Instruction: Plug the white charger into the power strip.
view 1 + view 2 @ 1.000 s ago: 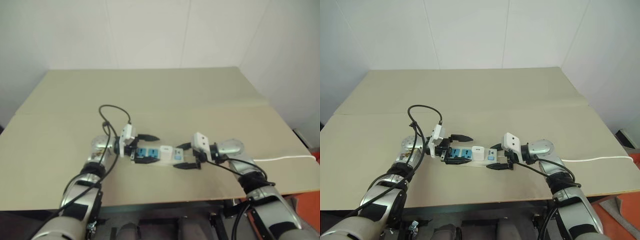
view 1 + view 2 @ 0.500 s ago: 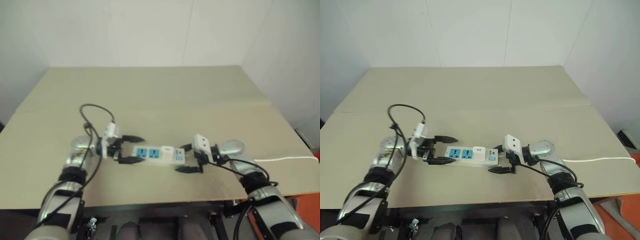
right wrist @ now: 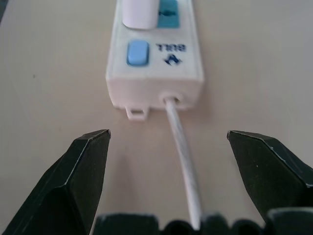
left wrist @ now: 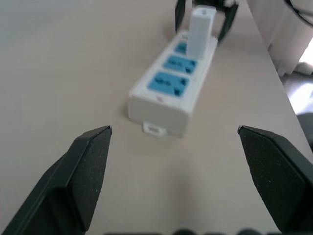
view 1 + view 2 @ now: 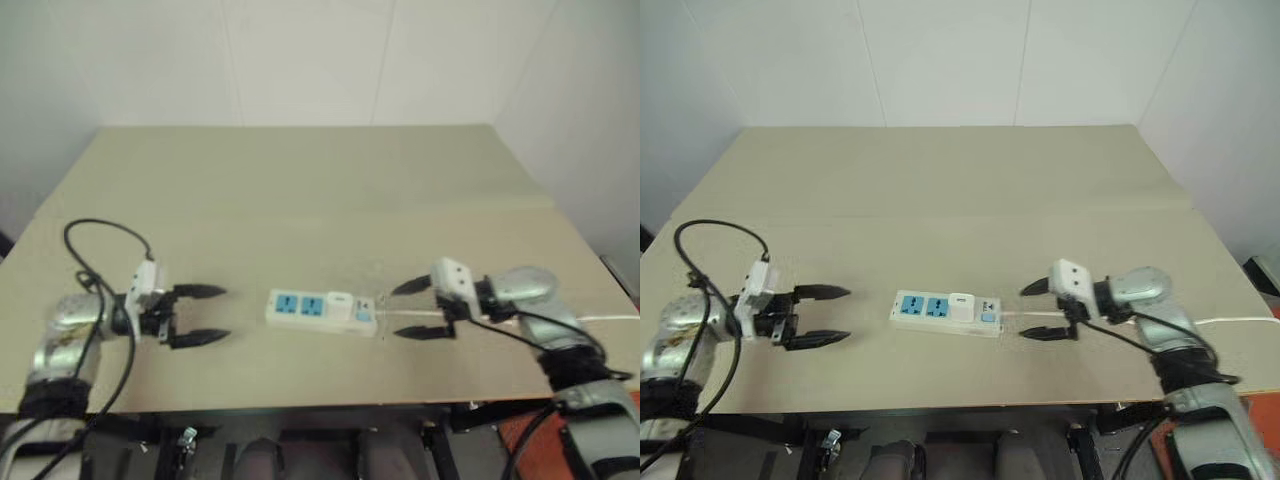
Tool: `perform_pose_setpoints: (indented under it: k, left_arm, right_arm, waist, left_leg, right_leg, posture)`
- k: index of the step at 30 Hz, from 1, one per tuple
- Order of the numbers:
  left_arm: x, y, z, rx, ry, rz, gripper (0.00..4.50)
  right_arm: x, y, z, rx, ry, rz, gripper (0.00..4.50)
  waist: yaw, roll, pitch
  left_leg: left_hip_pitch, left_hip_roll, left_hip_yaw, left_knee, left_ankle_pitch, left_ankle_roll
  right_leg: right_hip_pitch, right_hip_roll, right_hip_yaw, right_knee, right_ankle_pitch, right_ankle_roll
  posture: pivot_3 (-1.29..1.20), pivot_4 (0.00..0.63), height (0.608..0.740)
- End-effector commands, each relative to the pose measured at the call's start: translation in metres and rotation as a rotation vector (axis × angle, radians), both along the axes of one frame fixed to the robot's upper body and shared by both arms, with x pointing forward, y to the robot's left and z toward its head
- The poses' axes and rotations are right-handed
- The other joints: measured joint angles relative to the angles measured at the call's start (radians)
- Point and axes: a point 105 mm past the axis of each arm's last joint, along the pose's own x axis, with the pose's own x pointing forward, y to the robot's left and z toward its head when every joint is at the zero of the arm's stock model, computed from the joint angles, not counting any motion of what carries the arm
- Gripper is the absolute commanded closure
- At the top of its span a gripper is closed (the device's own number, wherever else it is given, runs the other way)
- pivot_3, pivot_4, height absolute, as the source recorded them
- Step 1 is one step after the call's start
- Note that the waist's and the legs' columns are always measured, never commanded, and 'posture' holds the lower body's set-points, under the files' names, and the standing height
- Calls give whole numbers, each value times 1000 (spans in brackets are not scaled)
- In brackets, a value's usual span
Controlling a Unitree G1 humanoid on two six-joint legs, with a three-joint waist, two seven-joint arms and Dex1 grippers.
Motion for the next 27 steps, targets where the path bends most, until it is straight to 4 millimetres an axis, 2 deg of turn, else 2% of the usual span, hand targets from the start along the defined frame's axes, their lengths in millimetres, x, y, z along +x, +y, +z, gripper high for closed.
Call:
perform_pose_setpoints:
  k: [1,6,11,21,27]
  left_arm:
    - [-6,18,19,55,-71,71,0]
    - [-16,30,22,99,-79,128,0]
    - [-17,28,26,68,-104,128,0]
    - [-12,28,42,-1,-98,91,0]
    - [-13,30,47,45,-73,62,0]
  right_arm:
    - [-8,-21,32,4,-62,2,36]
    - [-20,-43,43,-30,-72,-34,36]
    - [-27,-52,45,-26,-75,-78,36]
    - [-38,-48,49,6,-81,-115,36]
    - [-40,-45,48,21,-83,-128,36]
  waist:
    - [1,0,2]
    - [9,0,2]
    - [19,1,2]
    - [24,1,2]
    - [23,1,2]
  left_leg:
    - [0,0,0,0,0,0]
    - [0,2,2,0,0,0]
    - [0,3,5,0,0,0]
    - [0,3,6,0,0,0]
    - [0,4,6,0,0,0]
  right_leg:
    - [0,0,0,0,-1,2]
    - [0,0,-1,-1,-3,3]
    - [-1,0,0,-1,-3,3]
    - [-1,1,0,-1,-2,3]
    - [-1,1,0,-1,-2,3]
  posture:
    - [0,150,740]
    - [0,150,740]
    - [0,150,740]
    - [0,150,740]
    - [0,150,740]
